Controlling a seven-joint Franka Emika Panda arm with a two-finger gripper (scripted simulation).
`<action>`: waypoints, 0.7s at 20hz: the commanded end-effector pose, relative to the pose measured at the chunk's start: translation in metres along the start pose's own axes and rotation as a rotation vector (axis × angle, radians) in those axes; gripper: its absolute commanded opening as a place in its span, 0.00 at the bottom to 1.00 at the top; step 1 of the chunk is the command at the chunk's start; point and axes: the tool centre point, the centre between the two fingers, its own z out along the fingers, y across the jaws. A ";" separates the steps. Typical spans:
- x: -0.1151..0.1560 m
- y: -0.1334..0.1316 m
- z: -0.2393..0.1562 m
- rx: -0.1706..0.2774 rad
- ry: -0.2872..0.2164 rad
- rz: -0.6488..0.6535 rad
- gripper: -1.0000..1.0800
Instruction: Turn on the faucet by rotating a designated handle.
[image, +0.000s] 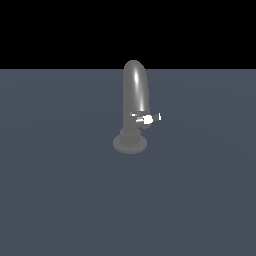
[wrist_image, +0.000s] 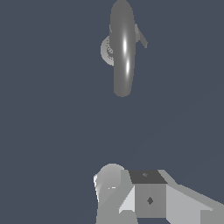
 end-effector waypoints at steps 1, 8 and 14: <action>0.000 0.000 0.000 0.000 0.000 0.000 0.00; 0.006 -0.002 -0.001 0.008 -0.019 0.016 0.00; 0.019 -0.005 -0.002 0.026 -0.064 0.054 0.00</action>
